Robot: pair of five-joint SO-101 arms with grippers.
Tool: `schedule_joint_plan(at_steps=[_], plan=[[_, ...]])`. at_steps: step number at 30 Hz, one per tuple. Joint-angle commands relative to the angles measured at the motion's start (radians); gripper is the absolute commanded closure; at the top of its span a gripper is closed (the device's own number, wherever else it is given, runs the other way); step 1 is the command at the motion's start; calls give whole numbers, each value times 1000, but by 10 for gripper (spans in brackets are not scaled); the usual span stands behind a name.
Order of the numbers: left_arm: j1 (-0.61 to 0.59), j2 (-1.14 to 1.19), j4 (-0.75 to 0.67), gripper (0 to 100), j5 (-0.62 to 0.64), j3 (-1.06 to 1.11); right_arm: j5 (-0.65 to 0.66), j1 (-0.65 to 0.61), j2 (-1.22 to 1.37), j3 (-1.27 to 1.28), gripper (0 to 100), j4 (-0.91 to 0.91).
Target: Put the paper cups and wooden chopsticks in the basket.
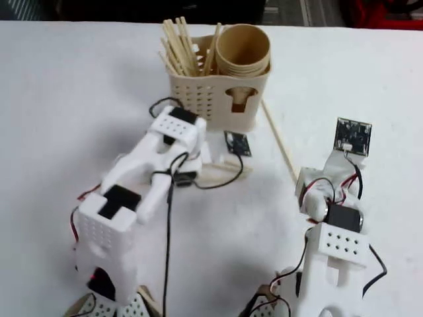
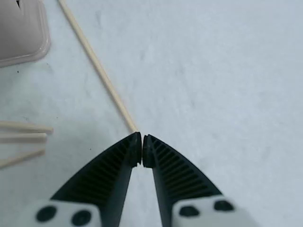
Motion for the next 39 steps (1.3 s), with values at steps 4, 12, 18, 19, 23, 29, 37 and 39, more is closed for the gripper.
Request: schedule_joint_plan(at_steps=[4,12,18,19,23,29,37,39], plan=[[15,-15,75,978,0,-37,-5,12,-18,-11,978,-16],[16,-5,46,976,34,-38,-5,12,-18,-11,978,-16],[22,-16,44,977,71,-41,-5,12,-18,-11,978,-16],[22,-24,66,978,69,-48,-5,12,-18,-11,978,-16],[19,-122,106,978,71,-26,-5,12,-18,-11,978,-16],[22,-384,120,977,72,104,-5,12,-18,-11,978,-16],[15,-736,120,977,198,195,-5,13,-18,-11,978,-16],[21,-802,114,977,236,190,-5,13,-18,-11,978,-16]])
